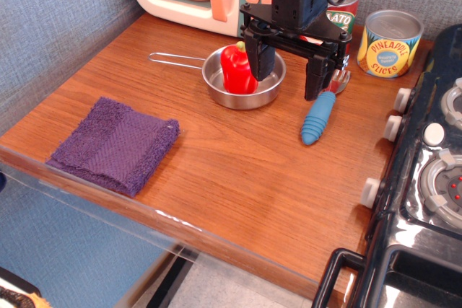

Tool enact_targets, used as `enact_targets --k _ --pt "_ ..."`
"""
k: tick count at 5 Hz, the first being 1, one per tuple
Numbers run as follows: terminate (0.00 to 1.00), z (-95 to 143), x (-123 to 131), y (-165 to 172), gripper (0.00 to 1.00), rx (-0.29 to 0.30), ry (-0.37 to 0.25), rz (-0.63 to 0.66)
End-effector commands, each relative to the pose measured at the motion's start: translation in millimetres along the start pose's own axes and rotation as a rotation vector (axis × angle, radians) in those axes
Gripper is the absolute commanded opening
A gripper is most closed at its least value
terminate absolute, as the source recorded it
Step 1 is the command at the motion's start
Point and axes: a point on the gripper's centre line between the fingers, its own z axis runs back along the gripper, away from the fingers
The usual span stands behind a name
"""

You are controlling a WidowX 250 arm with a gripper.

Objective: Move the purple towel in front of the blue fork

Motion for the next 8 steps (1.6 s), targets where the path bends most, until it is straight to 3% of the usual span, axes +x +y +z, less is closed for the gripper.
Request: enact_targets --k 1,3,4,5,6,7,8 --pt "0.0 0.0 0.0 0.0 1.0 0.0 0.0 0.0" --pt "0.0 3.9 -45.2 34.1 1.0 0.028 -0.029 0.048" --pt "0.0 7.6 -88.4 67.8 1.0 0.054 -0.052 0.074" --pt "0.0 -14.9 -114.5 102.9 1.0 0.012 -0.023 0.09" --pt "0.0 -26.2 -129.3 129.5 1.0 0.005 -0.017 0.159" --pt "0.0 -30.9 -132.6 145.1 1.0 0.035 -0.017 0.199" --pt "0.0 -27.0 -121.1 150.9 1.0 0.084 -0.032 0.189"
